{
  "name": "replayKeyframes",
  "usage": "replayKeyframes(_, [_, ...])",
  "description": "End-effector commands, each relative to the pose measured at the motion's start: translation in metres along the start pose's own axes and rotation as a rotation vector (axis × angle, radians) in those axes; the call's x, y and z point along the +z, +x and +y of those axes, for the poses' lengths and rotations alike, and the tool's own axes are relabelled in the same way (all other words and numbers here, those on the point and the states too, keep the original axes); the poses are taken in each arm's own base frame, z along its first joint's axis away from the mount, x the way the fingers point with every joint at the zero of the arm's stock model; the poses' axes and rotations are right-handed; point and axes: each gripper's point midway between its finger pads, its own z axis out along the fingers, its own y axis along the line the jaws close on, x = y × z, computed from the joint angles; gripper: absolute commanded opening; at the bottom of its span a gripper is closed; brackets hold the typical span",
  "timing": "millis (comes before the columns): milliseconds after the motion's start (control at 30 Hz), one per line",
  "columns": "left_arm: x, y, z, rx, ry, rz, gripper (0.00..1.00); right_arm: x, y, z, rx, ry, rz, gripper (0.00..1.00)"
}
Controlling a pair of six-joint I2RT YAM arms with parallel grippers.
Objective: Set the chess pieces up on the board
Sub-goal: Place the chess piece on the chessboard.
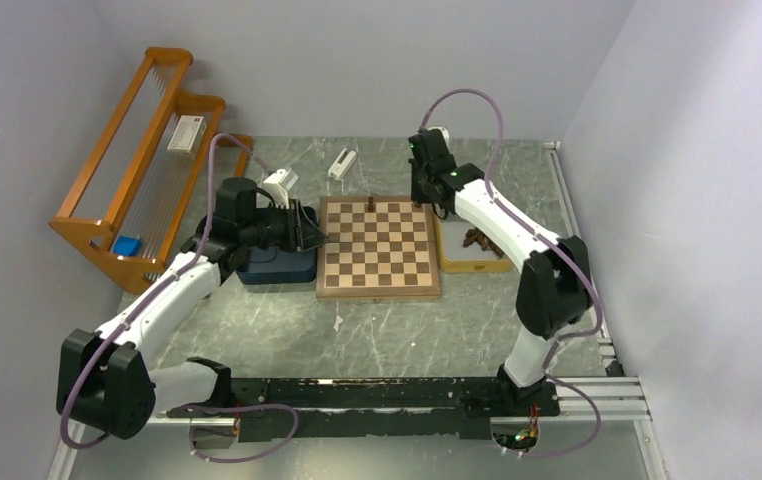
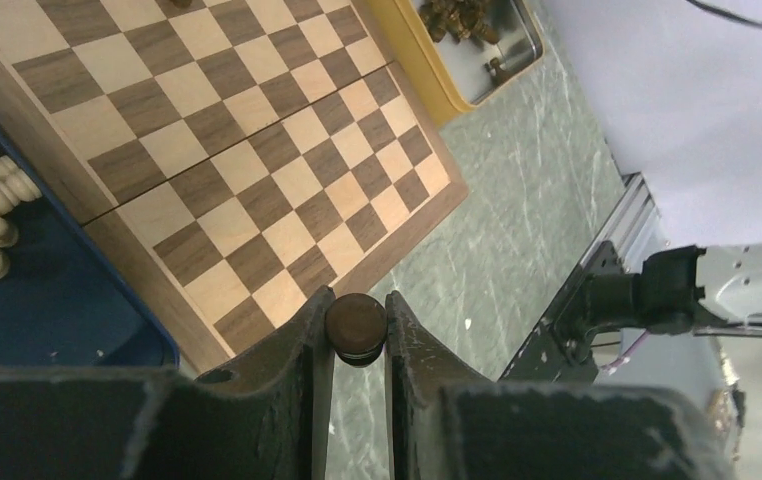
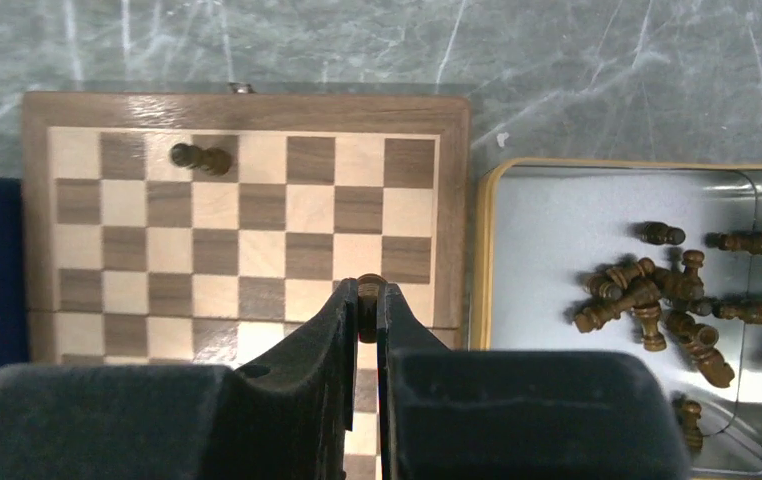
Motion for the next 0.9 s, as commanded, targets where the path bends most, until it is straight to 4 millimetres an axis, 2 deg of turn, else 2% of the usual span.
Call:
replayKeyframes(0, [-0.016, 0.018, -0.002, 0.091, 0.005, 0.035, 0.18, 0.016, -0.011, -0.001, -0.055, 0.054, 0.008, 0.03])
replayKeyframes(200, [-0.021, 0.023, -0.005, 0.112, 0.014, 0.029, 0.18, 0.062, 0.011, 0.006, -0.084, 0.087, 0.110, 0.02])
replayKeyframes(367, [-0.024, 0.023, -0.006, 0.120, 0.016, 0.024, 0.19, 0.088, 0.020, 0.006, -0.091, 0.117, 0.122, 0.03])
replayKeyframes(467, [-0.024, 0.021, -0.007, 0.121, 0.016, 0.020, 0.20, 0.098, 0.023, 0.013, -0.096, 0.083, 0.113, 0.05])
replayKeyframes(867, [-0.026, 0.020, -0.009, 0.129, 0.021, 0.012, 0.21, 0.119, 0.032, 0.016, -0.087, 0.087, 0.128, 0.05])
